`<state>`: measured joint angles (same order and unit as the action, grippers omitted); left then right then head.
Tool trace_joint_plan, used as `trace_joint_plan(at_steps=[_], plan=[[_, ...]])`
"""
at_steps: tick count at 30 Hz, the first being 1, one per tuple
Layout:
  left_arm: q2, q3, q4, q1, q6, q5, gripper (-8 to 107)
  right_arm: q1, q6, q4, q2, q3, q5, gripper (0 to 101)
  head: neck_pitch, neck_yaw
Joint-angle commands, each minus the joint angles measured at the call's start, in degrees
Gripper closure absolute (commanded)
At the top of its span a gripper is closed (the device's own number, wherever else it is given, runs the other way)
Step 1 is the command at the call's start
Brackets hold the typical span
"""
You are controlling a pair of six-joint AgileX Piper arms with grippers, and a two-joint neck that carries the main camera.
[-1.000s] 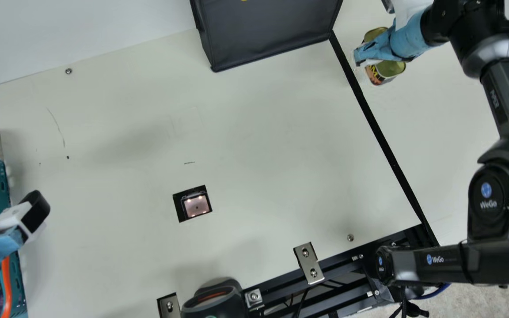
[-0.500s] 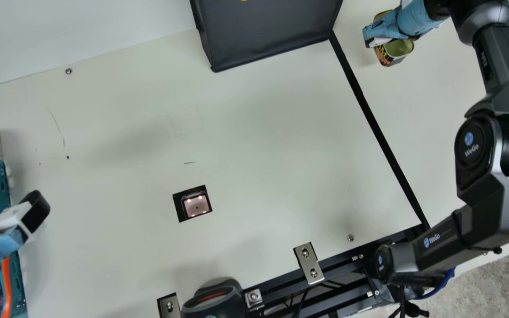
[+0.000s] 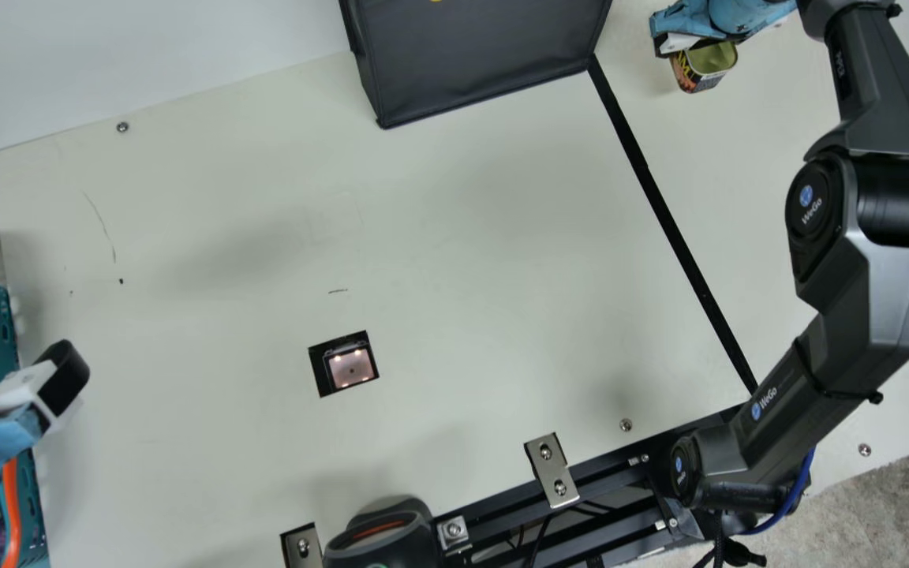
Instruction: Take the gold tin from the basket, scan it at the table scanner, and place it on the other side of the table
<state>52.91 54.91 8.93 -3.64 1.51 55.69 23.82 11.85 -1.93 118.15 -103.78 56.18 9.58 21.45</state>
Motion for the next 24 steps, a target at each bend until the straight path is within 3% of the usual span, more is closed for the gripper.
trace_joint_plan(at_steps=[1,10,24], plan=[[0.0,0.0,0.0,0.0,0.0,0.0,9,-0.06,0.14,-0.06,1.09,-1.33,0.15,101,-1.66,0.13],[0.0,0.0,0.0,0.0,0.0,0.0,9,-0.11,1.01,-0.99,3.97,-2.56,-0.76,101,-1.66,0.13],[0.0,0.0,0.0,0.0,0.0,0.0,9,0.28,2.74,-2.35,4.36,1.97,-4.77,101,-1.66,0.13]])
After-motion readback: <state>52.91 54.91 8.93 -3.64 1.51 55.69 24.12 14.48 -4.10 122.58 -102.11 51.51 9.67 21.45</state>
